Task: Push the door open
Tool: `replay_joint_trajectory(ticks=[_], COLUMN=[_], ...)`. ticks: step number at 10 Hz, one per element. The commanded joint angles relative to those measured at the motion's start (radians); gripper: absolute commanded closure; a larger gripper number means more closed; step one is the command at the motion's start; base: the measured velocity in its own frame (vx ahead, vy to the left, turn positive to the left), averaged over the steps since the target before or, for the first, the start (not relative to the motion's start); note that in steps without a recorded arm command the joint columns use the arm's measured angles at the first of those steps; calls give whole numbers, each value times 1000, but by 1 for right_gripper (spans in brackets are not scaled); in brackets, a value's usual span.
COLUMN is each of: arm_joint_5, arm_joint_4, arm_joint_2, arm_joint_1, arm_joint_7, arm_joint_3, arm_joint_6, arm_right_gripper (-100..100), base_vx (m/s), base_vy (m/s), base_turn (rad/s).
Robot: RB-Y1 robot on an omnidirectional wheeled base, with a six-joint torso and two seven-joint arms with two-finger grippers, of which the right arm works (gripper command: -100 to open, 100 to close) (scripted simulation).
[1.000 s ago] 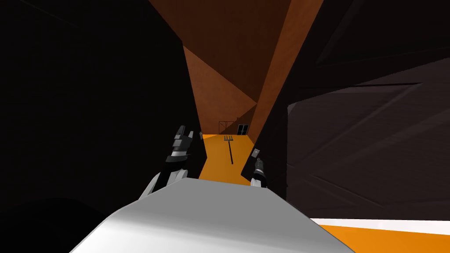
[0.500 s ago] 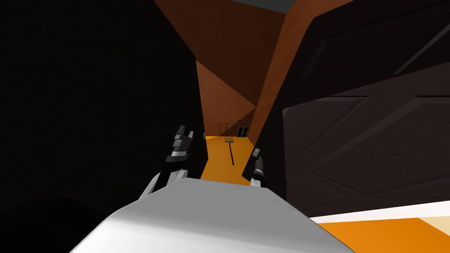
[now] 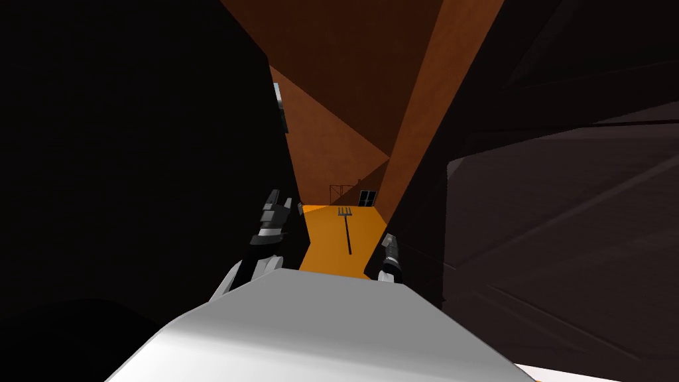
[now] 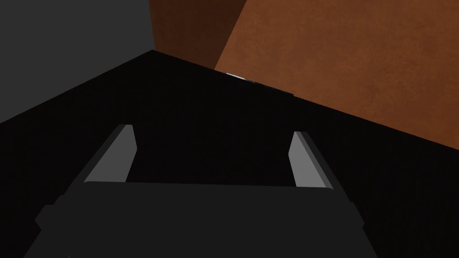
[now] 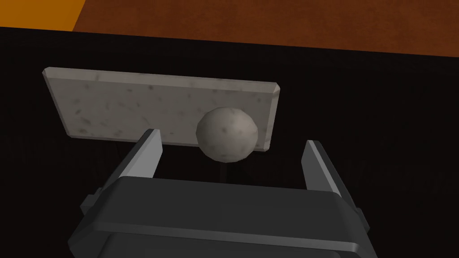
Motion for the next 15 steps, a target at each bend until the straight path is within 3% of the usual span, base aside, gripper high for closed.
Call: replay_joint_trajectory(ticks=[1,2,3,8,12,14,15], arm_joint_5=[-1,0,0,0,-24,-24,-39], arm_joint_4=[-7,-2,-2,-2,0,0,0], arm_joint_2=[5,4,4,4,-9,-9,-15], arm_joint_1=[8,6,6,6,4,4,3], arm_joint_7=[1,0,0,0,15,15,25], arm_joint_3=[-2,-1,-1,-1,-37,-37,-60], arm_joint_6=[-5,-6,-6,-6,3,3,7], arm_right_gripper=[-100,-100,100,100,100,100,100], base_vx=[215,78,-16,-13,145,102,121], base_vy=[-97,-30,6,5,1,-15,-29], base_turn=[31,0,4,0,-38,-12,-33])
